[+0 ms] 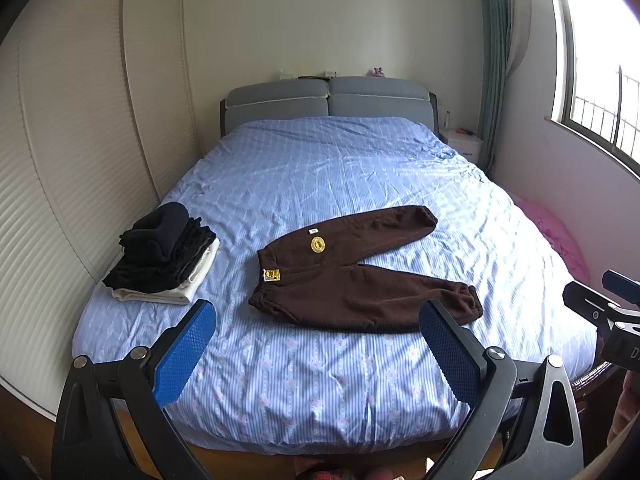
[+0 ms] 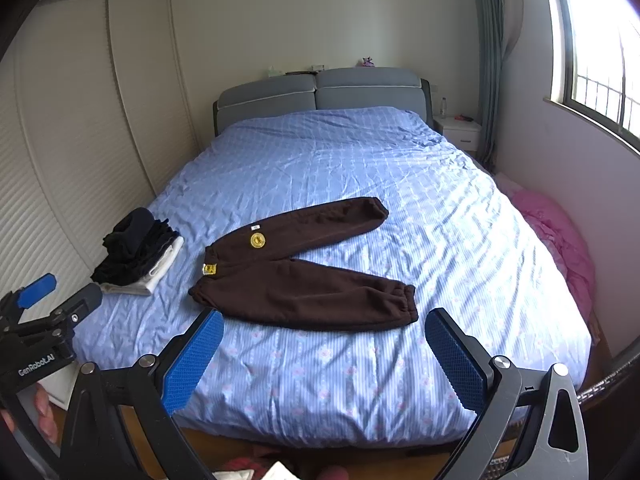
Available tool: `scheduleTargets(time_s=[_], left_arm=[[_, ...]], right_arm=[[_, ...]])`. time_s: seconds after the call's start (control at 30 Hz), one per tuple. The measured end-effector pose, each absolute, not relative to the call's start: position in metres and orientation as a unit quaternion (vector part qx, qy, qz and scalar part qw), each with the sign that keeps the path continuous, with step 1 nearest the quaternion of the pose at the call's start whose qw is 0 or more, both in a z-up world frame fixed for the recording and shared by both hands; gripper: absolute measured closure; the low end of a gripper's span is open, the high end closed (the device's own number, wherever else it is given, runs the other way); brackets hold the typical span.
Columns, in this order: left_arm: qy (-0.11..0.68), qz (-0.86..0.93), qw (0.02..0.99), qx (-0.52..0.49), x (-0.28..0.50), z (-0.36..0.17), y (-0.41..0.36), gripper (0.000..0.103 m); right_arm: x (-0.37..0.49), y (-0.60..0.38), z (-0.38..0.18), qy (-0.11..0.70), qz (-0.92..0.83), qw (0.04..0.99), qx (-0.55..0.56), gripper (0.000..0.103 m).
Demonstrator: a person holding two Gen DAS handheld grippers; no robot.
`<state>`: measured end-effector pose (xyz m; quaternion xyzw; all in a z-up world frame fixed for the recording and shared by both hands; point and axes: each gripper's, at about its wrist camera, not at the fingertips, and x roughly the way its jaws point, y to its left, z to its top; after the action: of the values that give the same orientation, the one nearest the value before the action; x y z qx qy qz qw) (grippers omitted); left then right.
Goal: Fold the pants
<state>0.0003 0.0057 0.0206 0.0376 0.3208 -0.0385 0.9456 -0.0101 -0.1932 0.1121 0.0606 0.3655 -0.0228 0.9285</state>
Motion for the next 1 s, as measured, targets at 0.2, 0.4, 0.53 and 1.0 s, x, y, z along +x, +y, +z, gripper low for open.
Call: scheduleTargets(time_s=[0.2,0.4,0.53,1.0], left_arm=[[0.318,-0.043,0.946,0.040,0.0008,0.0219,0.0024,0.000],[0.314,-0.044,0.947,0.043,0.0022,0.0242,0.0021,0.000],[0.312,-0.043,0.948,0.040,0.0024,0.0243,0.0046,0.000],[0.312,-0.044,0.948,0.036,0.0066,0.0242,0.0111,0.000]], right_arm=[[-0.0069,-0.1937,0.1131,0.365,-0.023,0.929,0.061,0.000],[-0.0062,-0.1928,0.1129,0.364,-0.022,0.929,0.061,0.001],[-0.0065,-0.1925,0.1126,0.365,-0.022,0.929,0.061,0.000],[-0.0072,-0.1941,0.1120,0.365,-0.024,0.929,0.059,0.001]])
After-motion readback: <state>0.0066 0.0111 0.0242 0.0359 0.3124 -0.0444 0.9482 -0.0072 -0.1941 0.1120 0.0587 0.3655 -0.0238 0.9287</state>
